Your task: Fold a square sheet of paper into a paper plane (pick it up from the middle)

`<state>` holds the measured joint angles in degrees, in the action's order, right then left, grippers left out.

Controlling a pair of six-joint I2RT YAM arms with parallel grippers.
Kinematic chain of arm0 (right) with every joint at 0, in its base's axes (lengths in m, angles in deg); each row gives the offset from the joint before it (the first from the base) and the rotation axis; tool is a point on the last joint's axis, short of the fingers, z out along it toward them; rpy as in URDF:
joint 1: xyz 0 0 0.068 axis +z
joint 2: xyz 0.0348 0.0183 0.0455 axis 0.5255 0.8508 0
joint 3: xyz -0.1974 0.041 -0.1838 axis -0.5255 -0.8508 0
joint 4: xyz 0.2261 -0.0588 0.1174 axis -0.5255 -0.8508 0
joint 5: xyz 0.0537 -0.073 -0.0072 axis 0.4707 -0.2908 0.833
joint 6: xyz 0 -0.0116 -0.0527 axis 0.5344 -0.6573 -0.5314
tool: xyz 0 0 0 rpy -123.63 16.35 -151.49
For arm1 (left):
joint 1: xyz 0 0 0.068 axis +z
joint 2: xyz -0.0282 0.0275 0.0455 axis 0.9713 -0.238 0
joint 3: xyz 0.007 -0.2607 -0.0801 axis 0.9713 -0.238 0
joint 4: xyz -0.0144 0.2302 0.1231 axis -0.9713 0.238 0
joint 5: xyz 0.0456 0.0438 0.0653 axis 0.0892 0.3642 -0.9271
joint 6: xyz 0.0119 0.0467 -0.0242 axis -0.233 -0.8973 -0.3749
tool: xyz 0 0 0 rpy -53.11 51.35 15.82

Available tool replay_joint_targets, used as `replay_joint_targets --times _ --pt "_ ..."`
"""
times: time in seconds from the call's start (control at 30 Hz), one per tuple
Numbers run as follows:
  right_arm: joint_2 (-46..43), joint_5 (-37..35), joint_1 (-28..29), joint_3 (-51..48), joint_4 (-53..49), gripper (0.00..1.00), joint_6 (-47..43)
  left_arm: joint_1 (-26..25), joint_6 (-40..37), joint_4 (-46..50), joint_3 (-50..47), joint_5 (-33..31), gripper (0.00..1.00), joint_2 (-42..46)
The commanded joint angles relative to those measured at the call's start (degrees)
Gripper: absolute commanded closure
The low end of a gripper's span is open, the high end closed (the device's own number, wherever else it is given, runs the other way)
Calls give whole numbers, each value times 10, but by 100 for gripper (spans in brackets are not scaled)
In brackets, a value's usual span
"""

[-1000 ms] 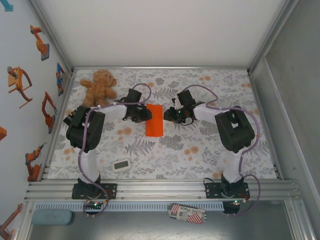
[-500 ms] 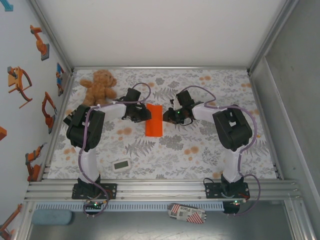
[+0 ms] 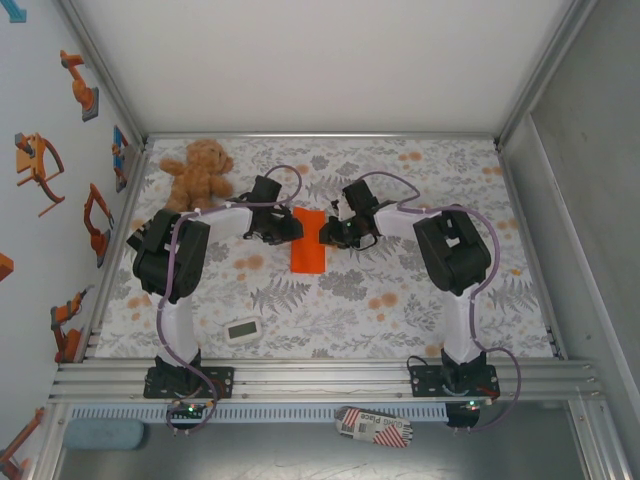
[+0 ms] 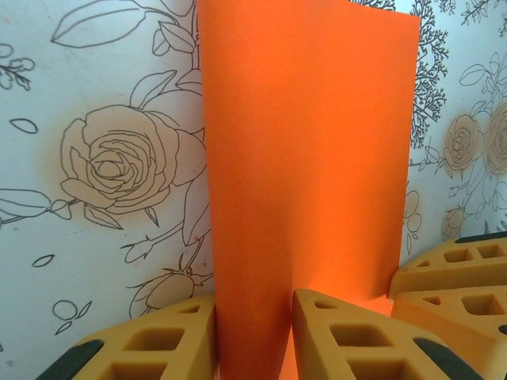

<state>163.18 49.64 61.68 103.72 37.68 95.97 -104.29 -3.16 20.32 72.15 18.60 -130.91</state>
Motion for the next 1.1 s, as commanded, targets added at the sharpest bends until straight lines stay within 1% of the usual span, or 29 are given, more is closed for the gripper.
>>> replay_joint_targets --times 0.0,0.13,0.27,0.33,0.47,0.5,0.63,0.8,0.93,1.07 --pt "18 -19 5 8 -33 80 -14 3 0 33 10 -19 69 1" --pt "25 -30 7 6 -47 81 -15 2 19 45 13 -37 65 28" --pt "26 -31 7 4 -48 81 -14 -3 57 46 -4 -52 53 58" --pt "26 -31 7 3 -46 81 -12 -10 75 45 -13 -59 45 68" --pt "26 -27 8 4 -42 81 -8 -30 111 51 -18 -72 32 71" --pt "25 -26 8 4 -40 81 -7 -34 119 56 -18 -78 30 70" --pt "25 -22 8 5 -35 81 0 -49 134 72 -12 -89 30 54" --pt "21 -17 7 8 -30 81 4 -56 124 103 17 -91 31 26" --pt "8 -11 7 10 -26 79 8 -56 121 134 35 -112 37 9" --pt "-34 -20 4 7 -13 71 16 -56 124 153 38 -136 45 -4"
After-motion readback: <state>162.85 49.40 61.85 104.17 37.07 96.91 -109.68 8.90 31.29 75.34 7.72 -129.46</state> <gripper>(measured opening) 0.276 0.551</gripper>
